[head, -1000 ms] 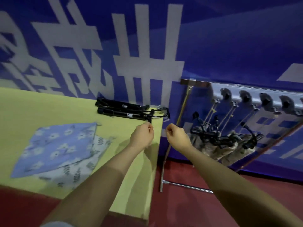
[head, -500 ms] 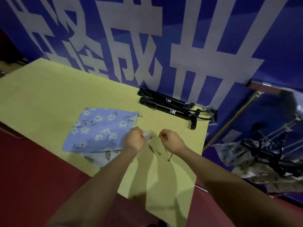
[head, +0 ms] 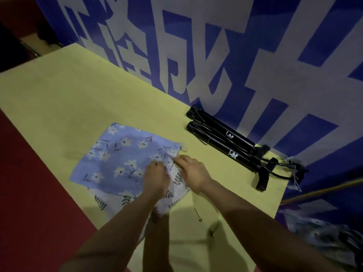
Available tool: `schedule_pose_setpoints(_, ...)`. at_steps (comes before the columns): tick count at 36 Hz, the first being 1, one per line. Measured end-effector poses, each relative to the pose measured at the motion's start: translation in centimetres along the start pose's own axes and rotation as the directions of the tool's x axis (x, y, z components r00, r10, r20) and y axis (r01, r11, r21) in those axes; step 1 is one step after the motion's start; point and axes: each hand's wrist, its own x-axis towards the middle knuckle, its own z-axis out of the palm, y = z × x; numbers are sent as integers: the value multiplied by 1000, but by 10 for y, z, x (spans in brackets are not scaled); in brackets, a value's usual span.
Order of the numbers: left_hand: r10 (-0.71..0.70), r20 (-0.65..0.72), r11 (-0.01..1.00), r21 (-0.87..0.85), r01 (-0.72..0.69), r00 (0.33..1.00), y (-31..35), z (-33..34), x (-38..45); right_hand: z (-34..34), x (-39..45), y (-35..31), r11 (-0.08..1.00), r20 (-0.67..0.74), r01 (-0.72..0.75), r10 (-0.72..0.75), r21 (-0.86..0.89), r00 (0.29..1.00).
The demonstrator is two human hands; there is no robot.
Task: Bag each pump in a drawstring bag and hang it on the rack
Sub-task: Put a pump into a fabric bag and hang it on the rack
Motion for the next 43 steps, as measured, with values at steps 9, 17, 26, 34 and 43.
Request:
schedule_pose_setpoints(9, 164, -179, 981, -73, -180, 970, 2, -16, 0, 4, 22, -6, 999, -103, -49, 51, 19, 993)
schedule_pose_setpoints(17, 323, -112, 932, -136, -337, 940, 25, -53, -5, -26, 17, -11, 968, -454, 73, 45, 239, 890)
schedule_pose_setpoints(26, 680, -60, 724, 215, -656, 731, 26, -90, 12, -58, 14, -27, 934, -524, 72, 132, 351, 841)
schedule_pose_setpoints(34, 669, 41, 726, 173, -665, 742, 26, -117, 24, -73, 10, -48, 910, -619, 64, 226, 409, 752)
schedule_pose_setpoints(43, 671, 162, 738, -41, -674, 724, 24, -101, 8, -37, -58, -33, 823, -398, -300, 511, 482, 762)
